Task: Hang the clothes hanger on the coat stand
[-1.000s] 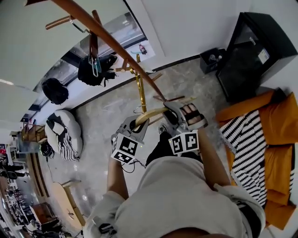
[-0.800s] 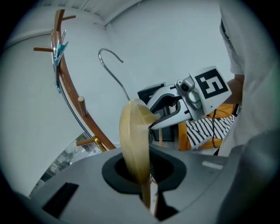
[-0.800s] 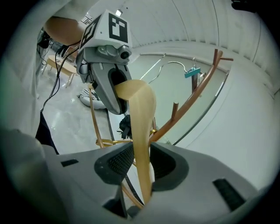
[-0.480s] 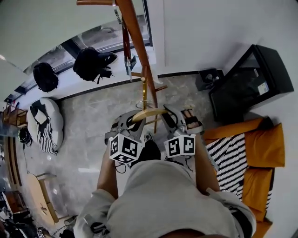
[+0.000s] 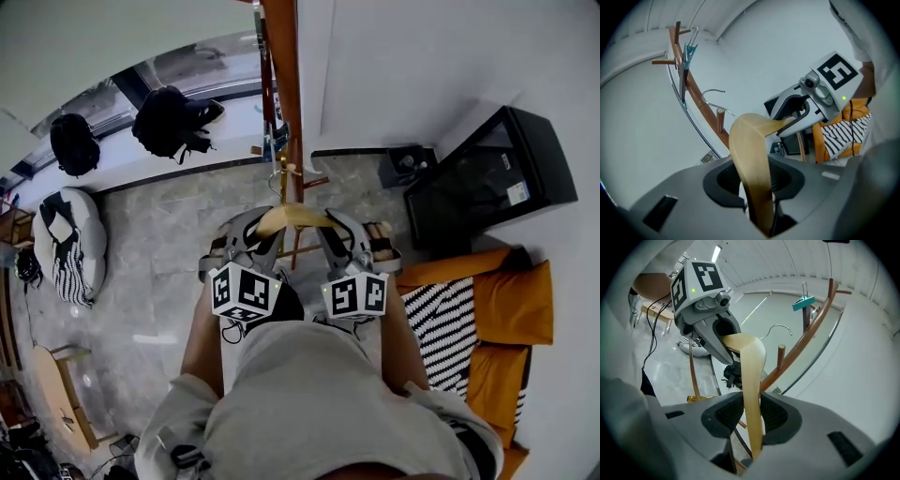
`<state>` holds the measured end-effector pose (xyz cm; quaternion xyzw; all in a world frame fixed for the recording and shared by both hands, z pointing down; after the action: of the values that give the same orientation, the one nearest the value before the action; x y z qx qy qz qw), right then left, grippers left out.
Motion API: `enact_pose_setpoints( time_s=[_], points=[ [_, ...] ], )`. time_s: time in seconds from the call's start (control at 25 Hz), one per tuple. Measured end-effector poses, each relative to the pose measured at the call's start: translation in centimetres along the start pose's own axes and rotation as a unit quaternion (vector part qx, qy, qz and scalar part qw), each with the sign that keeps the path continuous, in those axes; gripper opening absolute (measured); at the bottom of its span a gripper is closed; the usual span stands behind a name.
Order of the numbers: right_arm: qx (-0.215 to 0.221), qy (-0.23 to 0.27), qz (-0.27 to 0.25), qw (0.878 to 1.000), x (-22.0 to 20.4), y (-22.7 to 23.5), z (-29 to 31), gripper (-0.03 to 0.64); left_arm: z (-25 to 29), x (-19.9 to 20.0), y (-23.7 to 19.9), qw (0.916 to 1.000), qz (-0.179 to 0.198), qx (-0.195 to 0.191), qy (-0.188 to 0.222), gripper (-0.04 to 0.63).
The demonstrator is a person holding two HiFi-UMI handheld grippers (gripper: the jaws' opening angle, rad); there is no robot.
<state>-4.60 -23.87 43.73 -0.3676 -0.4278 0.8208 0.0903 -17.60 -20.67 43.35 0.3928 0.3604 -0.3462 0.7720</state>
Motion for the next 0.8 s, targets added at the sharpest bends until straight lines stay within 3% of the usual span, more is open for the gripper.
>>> enact_pose_setpoints(
  time_s=[0.4, 0.8],
  points=[
    [-0.010, -0.013, 0.005, 1.000, -1.1, -0.2, 1.0, 0.102, 1.6, -0.2, -0.6, 0.9999, 0.015, -0.007, -0.003, 0.114],
    [-0.001, -0.026, 0.008, 1.000, -2.5, -1.0, 2.7, 0.103, 3.5, -1.5, -0.7, 0.9996, 0.004, -0.024, -0.016, 0.114]
  ],
)
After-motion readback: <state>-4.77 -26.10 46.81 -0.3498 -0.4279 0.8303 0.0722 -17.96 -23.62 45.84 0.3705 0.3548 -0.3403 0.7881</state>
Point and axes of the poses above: the fingertips, and each gripper's own axes: z forward along the fingers, y to its right, x out of its top, the point moved 7 cm from there along -z, backward along the fingers, and after that the axes turned 9 degrees about -z, right-handed, at the moved point
